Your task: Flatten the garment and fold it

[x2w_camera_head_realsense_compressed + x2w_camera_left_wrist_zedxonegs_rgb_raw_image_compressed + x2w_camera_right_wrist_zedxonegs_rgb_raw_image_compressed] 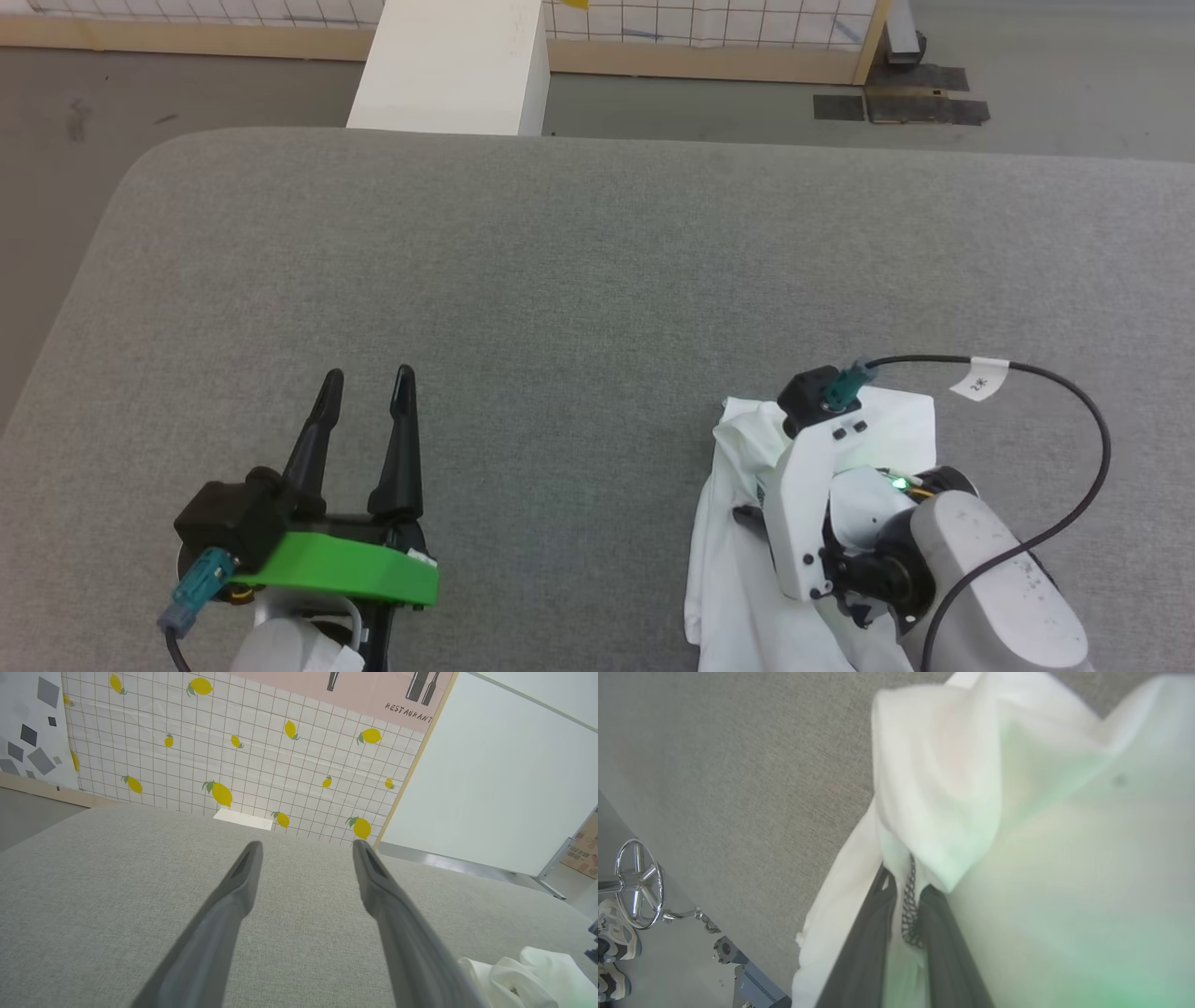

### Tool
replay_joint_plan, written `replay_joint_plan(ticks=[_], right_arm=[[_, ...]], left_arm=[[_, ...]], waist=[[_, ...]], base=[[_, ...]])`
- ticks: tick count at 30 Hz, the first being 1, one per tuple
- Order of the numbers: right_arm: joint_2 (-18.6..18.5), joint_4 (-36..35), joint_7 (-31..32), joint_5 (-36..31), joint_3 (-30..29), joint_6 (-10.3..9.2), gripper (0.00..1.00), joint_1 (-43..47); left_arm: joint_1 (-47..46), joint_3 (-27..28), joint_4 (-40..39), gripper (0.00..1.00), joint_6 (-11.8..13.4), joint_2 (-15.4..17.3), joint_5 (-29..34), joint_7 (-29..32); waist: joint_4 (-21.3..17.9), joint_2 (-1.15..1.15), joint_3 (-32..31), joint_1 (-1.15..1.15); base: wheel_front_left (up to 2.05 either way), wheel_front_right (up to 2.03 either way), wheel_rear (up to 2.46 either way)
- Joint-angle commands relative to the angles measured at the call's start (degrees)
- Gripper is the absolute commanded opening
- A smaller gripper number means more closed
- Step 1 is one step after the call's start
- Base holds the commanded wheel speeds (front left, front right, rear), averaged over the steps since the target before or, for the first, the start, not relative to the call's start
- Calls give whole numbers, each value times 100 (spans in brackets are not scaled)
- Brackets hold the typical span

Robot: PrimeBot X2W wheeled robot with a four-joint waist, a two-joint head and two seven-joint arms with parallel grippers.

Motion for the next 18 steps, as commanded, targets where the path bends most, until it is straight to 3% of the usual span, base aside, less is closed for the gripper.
replay_joint_plan(ticks=[1, 4, 5, 6, 18], right_arm=[[62, 155, -87, -69, 18, -9, 0, -77], [121, 338, -240, -85, 98, -9, 0, -112], [138, 359, -305, -37, 161, -9, 42, -126], [149, 367, -345, 8, 218, -9, 100, -139], [65, -543, -466, 681, 1205, -9, 100, -357]], left_arm=[[-111, 0, 12, 100, -28, -25, -43, -27], [-129, -8, 37, 100, -30, -33, -48, -27], [-127, -8, 48, 100, -31, -36, -52, -27], [-124, -6, 58, 100, -32, -36, -53, -27], [-33, -45, 179, 100, -41, 48, -82, -27]], waist=[[10, 51, 25, 0], [8, 51, 27, 0], [2, 51, 15, 0], [-6, 51, 4, 0], [-187, 51, -363, 0]], base=[[0, 0, 0], [0, 0, 0], [0, 0, 0], [0, 0, 0], [0, 0, 0]])
